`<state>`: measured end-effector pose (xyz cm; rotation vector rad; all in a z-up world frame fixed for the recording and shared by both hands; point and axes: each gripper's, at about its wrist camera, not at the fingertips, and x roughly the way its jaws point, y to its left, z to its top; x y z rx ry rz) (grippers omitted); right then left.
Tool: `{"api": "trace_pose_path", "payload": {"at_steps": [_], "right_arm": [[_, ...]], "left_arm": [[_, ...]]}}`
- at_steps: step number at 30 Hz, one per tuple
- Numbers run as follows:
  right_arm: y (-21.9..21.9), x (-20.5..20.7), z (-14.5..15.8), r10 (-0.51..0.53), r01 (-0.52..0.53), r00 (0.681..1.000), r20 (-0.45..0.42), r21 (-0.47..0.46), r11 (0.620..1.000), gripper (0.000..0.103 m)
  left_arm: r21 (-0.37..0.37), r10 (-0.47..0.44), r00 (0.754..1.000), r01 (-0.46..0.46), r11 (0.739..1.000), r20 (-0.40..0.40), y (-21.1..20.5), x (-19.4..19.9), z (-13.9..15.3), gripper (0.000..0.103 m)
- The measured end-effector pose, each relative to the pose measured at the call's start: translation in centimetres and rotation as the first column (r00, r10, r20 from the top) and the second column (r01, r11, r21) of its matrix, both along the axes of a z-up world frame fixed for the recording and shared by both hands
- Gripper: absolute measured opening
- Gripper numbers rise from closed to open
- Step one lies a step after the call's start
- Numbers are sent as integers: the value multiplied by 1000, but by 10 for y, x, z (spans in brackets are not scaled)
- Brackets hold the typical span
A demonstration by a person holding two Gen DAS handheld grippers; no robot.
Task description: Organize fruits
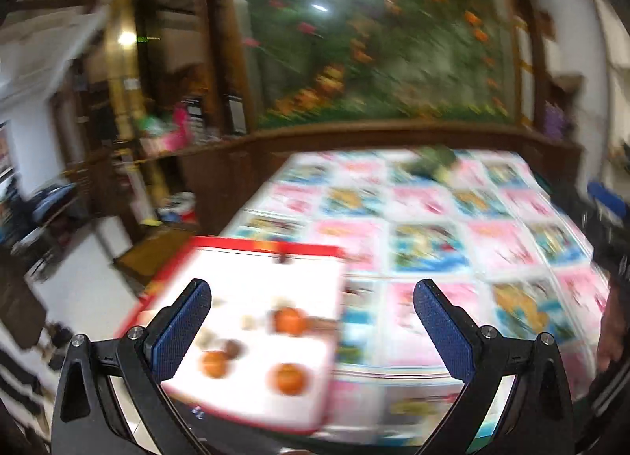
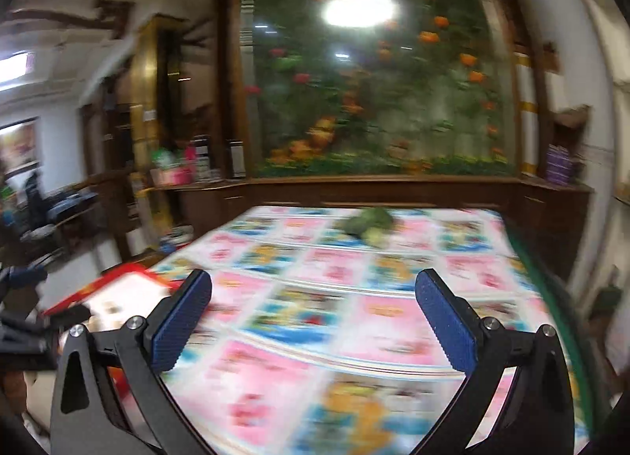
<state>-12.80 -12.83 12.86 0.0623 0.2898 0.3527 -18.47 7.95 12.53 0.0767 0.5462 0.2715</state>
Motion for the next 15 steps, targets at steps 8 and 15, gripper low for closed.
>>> {"api": "trace_pose_path", "payload": {"at_steps": [8, 15], "right_arm": [[-64, 10, -9, -143, 146, 988, -51, 57, 988, 103], [-28, 13, -18, -91, 95, 994, -62, 67, 993, 103]], "left_arm": [[-7, -86, 995, 85, 996, -54, -52, 37, -12, 103], [-16, 32, 999, -32, 999, -33, -33, 32, -11, 103]]}}
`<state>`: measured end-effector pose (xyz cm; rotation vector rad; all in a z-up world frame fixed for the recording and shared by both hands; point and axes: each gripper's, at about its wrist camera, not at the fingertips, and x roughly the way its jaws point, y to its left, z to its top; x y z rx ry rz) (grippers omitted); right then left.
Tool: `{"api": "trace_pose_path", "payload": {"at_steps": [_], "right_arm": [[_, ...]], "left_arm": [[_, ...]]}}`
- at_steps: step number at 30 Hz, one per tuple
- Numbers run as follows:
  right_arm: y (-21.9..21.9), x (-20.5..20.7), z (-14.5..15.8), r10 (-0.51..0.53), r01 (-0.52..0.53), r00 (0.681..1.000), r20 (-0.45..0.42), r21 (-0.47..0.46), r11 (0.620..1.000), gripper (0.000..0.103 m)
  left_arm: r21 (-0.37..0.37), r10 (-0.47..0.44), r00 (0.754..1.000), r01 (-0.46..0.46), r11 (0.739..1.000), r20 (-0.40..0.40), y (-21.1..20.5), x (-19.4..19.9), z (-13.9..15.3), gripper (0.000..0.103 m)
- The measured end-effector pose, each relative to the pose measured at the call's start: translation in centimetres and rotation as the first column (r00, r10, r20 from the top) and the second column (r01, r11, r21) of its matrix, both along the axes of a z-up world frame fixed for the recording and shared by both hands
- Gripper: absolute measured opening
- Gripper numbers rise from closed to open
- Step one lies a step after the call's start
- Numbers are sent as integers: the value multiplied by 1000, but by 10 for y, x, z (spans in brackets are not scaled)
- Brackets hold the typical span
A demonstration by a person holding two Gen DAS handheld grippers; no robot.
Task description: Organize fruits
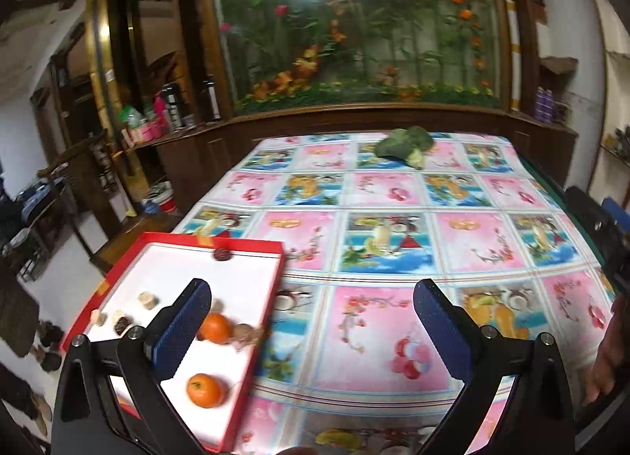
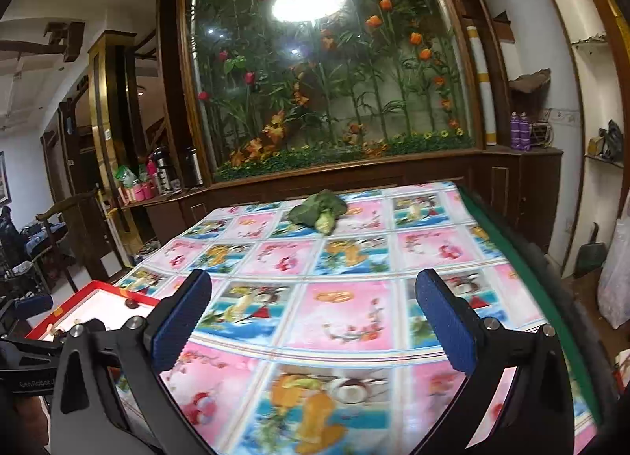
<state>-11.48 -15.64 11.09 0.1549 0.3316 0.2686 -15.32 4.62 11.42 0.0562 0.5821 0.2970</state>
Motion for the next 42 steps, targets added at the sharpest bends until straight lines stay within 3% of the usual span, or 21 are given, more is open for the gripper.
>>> {"api": "trace_pose_path", "payload": {"at_steps": [6, 14, 23, 31, 42], "right_arm": [[22, 3, -7, 35, -34, 998, -45, 27, 999, 103], [50, 0, -7, 60, -65, 996, -62, -75, 995, 103], [7, 33, -24, -72, 60, 990, -124, -97, 993, 103], [9, 35, -15, -45, 35, 996, -77, -121, 992, 103], [7, 40, -15, -38, 31, 996, -86, -82, 996, 103]], "left_arm": [[12, 44, 999, -44, 999, 19, 20, -8, -1, 103], [-17, 58, 998, -57, 998, 17, 36, -7, -5, 103], [-3, -45, 998, 45, 999, -44, 12, 21, -15, 103], [-23, -62, 997, 61, 998, -41, 1, 35, -10, 102], [-17, -62, 997, 61, 998, -47, -3, 43, -8, 102]]}}
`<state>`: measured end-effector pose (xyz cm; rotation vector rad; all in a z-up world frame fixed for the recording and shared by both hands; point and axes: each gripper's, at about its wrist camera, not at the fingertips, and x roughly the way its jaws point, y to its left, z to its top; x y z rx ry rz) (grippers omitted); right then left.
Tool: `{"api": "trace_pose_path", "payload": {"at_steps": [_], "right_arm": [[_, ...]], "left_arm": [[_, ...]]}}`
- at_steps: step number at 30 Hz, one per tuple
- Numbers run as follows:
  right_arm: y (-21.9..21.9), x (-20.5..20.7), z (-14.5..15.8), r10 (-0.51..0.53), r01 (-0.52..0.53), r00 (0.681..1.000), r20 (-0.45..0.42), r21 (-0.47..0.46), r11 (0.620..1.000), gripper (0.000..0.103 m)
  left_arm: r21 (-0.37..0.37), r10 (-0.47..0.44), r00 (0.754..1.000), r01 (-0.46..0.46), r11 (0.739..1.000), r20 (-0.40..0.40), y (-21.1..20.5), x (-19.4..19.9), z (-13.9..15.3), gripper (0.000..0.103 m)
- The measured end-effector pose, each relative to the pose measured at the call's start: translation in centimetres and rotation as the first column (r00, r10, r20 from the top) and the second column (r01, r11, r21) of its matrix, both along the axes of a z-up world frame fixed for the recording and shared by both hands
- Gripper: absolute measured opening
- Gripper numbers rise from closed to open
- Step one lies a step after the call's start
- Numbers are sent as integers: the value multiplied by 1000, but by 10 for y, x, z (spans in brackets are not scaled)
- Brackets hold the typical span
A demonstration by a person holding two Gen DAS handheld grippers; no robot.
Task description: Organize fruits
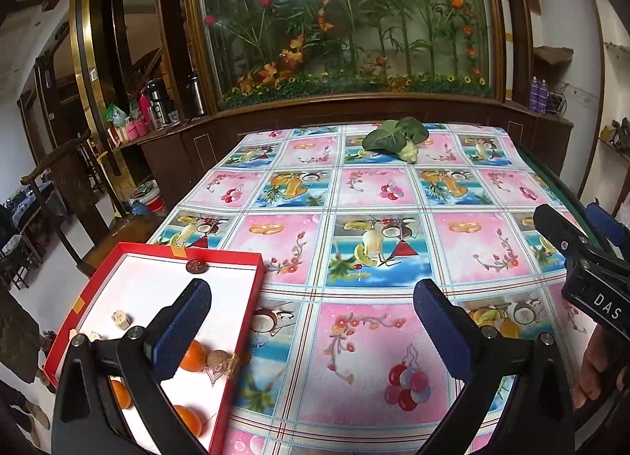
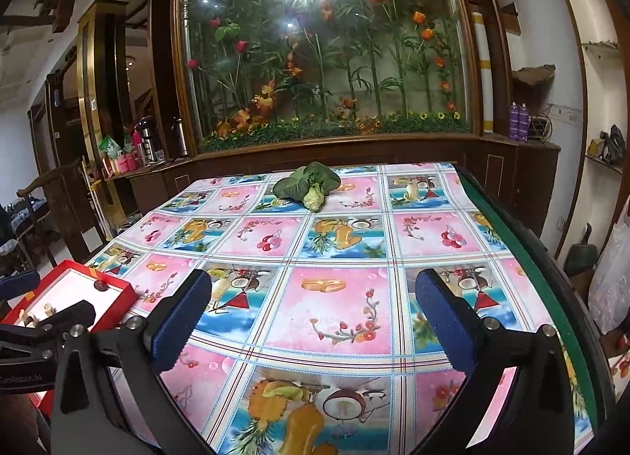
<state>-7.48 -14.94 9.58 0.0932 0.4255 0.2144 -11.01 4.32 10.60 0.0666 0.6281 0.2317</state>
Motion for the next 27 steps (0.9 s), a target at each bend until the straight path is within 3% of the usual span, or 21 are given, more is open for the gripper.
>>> {"api": "trace_pose_path", "payload": {"at_steps": [27], "right_arm": [[6, 10, -6, 10, -10, 1000, -13, -3, 1000, 103]], "left_arm": [[4, 10, 1000, -10, 1000, -17, -2, 16, -8, 102]]}}
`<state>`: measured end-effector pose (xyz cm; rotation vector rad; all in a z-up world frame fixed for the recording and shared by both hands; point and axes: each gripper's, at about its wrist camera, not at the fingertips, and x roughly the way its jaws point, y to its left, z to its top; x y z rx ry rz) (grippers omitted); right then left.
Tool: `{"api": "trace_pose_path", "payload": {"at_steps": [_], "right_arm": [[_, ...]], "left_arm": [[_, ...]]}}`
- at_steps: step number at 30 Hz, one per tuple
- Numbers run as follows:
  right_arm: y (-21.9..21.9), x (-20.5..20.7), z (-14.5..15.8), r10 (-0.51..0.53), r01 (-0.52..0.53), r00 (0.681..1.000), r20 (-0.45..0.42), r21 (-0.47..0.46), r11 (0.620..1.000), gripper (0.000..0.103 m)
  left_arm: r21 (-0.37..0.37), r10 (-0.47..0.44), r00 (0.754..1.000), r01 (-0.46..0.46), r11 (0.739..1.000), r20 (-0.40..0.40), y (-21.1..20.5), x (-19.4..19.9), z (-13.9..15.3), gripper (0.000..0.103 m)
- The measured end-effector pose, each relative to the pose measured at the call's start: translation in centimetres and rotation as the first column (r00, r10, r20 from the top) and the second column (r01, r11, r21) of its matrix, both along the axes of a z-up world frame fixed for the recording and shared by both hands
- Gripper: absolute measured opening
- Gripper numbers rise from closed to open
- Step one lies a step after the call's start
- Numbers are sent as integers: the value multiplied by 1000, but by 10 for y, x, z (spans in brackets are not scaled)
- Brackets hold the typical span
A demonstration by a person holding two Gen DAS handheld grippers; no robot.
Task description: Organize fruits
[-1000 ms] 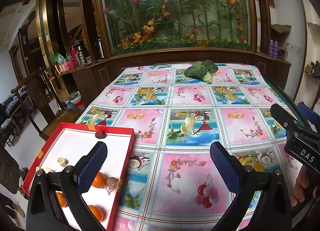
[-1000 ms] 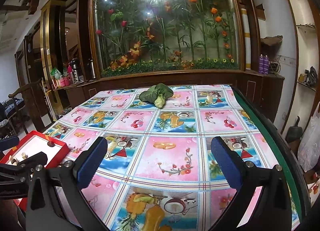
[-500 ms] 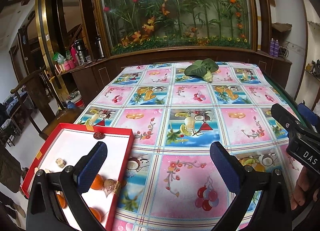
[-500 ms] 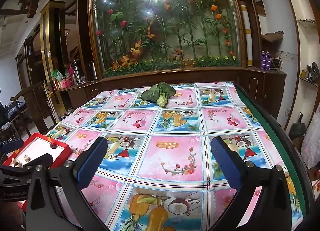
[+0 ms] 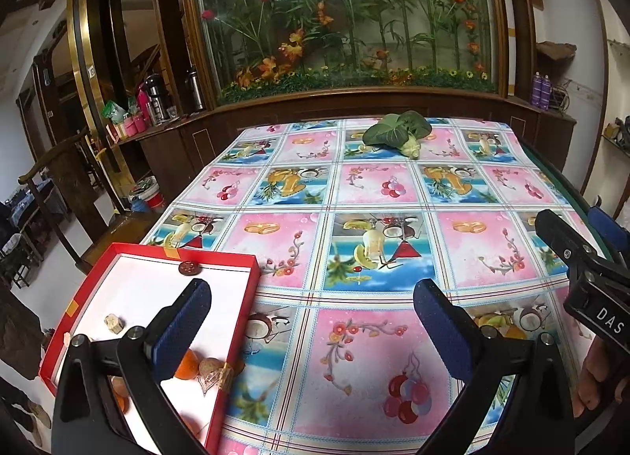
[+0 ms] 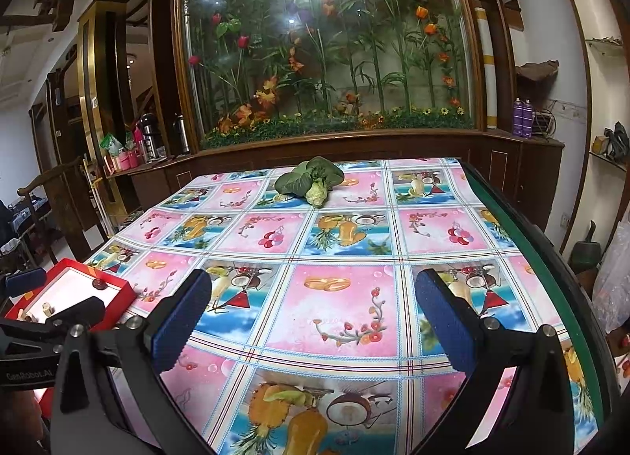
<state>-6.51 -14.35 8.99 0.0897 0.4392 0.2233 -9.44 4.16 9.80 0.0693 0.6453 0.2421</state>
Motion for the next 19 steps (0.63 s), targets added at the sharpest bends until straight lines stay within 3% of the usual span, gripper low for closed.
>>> {"api": "trace_pose_path", "payload": {"at_steps": [10, 15, 19], "right_arm": [[-9, 13, -12, -25, 24, 999, -24, -13, 1000, 103], [-16, 24, -22, -41, 40, 997, -72, -23, 999, 103], [-22, 32, -29, -59, 54, 992, -112, -44, 998, 103]], "left_arm": [[4, -21, 1000, 21, 1000, -16, -9, 21, -3, 102], [-23, -74, 997, 74, 997, -30, -20, 42, -11, 102], [-63, -120, 987, 113, 992, -109, -30, 72, -36, 102]]}}
